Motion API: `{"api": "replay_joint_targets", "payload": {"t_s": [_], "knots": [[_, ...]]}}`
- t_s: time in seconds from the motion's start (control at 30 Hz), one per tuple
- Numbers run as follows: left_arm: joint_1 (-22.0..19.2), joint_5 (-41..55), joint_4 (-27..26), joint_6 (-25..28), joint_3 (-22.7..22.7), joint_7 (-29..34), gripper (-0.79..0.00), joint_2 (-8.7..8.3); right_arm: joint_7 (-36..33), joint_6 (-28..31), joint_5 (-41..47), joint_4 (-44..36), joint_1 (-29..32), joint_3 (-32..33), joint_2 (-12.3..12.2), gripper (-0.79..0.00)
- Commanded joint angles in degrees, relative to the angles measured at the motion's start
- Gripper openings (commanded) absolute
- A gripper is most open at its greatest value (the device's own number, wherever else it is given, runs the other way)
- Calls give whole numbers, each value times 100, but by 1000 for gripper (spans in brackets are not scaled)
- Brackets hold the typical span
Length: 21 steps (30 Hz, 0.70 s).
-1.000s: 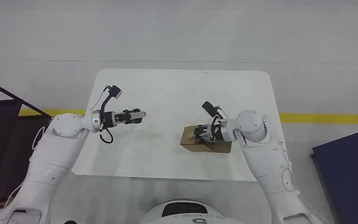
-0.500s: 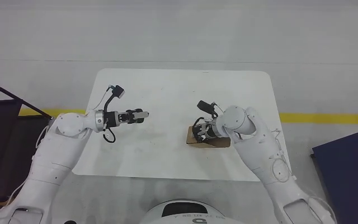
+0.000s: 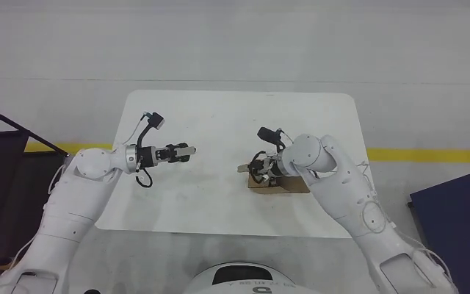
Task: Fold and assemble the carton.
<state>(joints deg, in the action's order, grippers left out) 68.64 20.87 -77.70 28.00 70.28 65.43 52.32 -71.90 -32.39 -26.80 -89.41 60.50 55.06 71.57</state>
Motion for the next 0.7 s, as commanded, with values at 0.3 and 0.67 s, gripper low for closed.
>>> {"api": "replay_joint_targets", "payload": {"t_s": [0.3,0.67], "knots": [[4,57,41,97,-60,33,0,20,394,-396,471,74,-815,-1107,-132,-157],[71,129,55,170,42,106,0,-2,819,-820,1516,134,-1589,-2305,-198,-403]]}}
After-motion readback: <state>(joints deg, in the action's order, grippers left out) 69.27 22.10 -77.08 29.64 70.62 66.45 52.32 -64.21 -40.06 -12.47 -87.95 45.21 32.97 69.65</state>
